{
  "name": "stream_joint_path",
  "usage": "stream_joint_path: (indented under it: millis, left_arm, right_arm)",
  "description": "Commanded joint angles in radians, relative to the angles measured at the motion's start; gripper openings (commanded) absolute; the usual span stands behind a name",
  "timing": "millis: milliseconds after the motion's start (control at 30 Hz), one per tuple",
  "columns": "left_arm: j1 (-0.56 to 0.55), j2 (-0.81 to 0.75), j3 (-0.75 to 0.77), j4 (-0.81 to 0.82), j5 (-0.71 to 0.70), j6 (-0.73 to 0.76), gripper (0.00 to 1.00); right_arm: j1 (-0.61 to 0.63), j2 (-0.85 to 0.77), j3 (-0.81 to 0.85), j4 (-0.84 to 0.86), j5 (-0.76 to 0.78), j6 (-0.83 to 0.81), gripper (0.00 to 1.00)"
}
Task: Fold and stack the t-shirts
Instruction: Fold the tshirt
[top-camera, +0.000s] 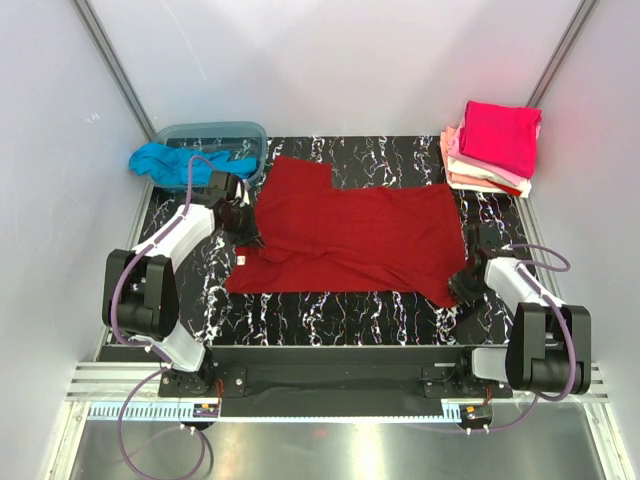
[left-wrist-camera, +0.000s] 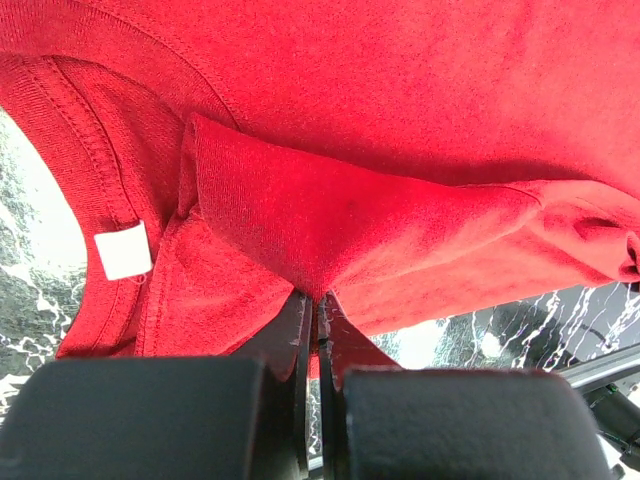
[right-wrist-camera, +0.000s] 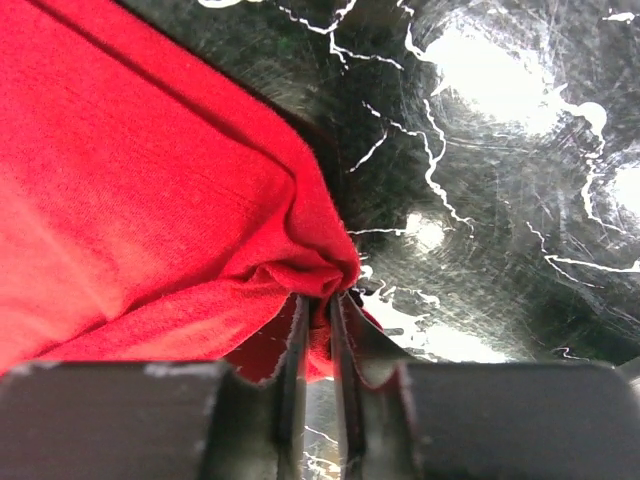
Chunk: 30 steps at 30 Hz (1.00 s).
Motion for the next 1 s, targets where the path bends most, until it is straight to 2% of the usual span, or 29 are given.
stream_joint_path:
  millis: [0, 67, 233, 633, 800, 967]
  left_arm:
    - [0.008, -0.038, -0.001, 0.032, 0.023, 0.012, 0.0]
    - [0.008, -0.037, -0.001, 0.029, 0.024, 0.012, 0.0]
    - [0.008, -0.072, 0.002, 0.003, 0.029, -0.002, 0.0]
    - [-0.015, -0.368, -0.108, -0.124, 0.011, -0.034, 0.0]
    - [-0.057, -0.495, -0.194, -0.172, -0.017, -0.054, 0.0]
    - [-0.074, -0.584, -0.211, -0.248, -0.034, -0.056, 0.0]
  right_arm:
    - [-0.003, -0.056, -0.017, -0.011, 0.0, -0.002, 0.16]
    - [-0.003, -0.091, -0.009, -0.048, -0.011, -0.008, 0.15]
    - [-0.003, -0.179, 0.002, -0.134, -0.043, -0.03, 0.0]
    - [-0.003, -0.41, 0.011, -0.298, -0.158, -0.005, 0.0]
    - [-0.003, -0.492, 0.034, -0.346, -0.137, 0.007, 0.0]
    - [-0.003, -0.538, 0.071, -0.377, -0.138, 0.038, 0.0]
